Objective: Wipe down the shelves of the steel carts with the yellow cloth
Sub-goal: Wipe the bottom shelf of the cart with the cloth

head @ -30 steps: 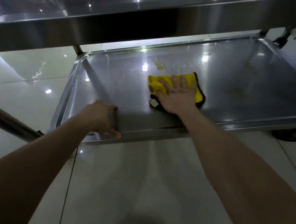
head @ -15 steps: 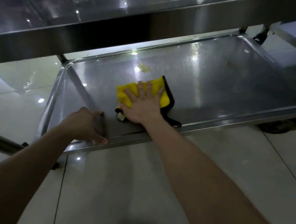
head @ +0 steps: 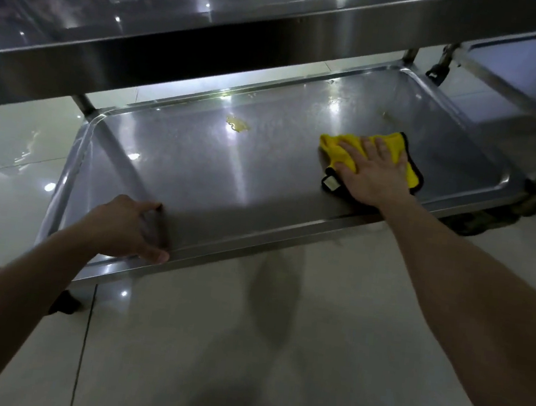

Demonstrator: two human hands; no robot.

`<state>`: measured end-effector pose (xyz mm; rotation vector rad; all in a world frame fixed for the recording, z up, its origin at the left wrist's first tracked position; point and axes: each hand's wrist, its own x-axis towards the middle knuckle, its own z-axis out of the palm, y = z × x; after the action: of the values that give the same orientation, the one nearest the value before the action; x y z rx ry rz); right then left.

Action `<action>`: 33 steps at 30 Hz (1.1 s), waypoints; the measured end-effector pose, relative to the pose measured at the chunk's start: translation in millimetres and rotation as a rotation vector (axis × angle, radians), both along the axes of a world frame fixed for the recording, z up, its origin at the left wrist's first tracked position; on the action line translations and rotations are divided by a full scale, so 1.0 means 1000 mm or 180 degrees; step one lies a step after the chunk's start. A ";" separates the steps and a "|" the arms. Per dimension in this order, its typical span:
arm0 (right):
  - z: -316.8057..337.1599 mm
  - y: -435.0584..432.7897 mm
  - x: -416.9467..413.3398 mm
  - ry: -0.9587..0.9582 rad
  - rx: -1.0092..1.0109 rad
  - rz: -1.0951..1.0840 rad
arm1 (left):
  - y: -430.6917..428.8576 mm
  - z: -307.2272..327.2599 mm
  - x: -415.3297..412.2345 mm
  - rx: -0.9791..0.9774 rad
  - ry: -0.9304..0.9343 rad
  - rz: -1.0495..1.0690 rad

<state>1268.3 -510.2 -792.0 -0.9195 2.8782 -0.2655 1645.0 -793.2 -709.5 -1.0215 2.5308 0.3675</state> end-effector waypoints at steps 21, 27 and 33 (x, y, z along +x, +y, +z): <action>0.002 -0.027 0.111 0.0384 -0.0011 0.1524 | 0.012 0.002 0.001 -0.0005 -0.0162 0.0076; -0.006 -0.002 0.076 0.0304 -0.0086 0.0773 | 0.062 -0.016 -0.011 -0.0098 0.0926 0.0071; -0.006 -0.007 0.081 0.0296 -0.0135 0.0761 | 0.131 -0.070 -0.077 -0.1303 0.1237 -0.0393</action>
<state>1348.9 -517.7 -798.3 -1.3028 2.8154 -0.2686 1568.4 -662.6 -779.5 -1.0016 3.0905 0.0050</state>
